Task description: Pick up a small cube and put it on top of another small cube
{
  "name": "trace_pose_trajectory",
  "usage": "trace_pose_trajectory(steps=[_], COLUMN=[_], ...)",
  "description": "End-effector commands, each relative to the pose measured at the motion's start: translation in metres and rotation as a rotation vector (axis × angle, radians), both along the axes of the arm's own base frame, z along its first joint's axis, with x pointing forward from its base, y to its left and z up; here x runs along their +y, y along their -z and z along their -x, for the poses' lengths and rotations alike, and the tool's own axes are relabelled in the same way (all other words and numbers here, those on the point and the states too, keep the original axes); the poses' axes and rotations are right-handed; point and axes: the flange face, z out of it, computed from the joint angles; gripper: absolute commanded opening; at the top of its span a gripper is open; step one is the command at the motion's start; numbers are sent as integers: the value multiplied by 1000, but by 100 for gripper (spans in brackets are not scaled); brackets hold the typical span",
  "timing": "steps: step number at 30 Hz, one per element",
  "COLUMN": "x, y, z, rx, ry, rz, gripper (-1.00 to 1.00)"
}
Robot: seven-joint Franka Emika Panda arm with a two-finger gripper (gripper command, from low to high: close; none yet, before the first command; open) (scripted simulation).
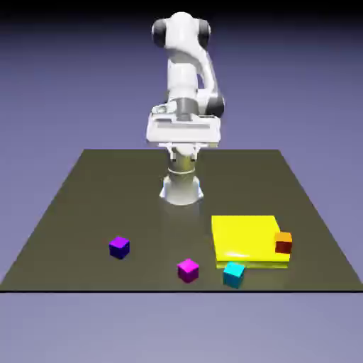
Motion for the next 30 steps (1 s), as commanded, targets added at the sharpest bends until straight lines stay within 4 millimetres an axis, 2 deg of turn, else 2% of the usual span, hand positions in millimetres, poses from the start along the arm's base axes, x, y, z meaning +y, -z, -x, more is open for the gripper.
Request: trace_pose_trajectory(steps=[1, 6, 12, 21, 30], x=[-14, -83, -154, -236, -302], y=[11, 72, 146, 246, 329], z=[-6, -22, -15, 23, 73], rx=[59, 338, 629, 950, 1088], ry=[55, 326, 632, 1020, 1269], rz=[-41, -261, -567, -1105, -1722], gripper=[0, 0, 0, 0, 0])
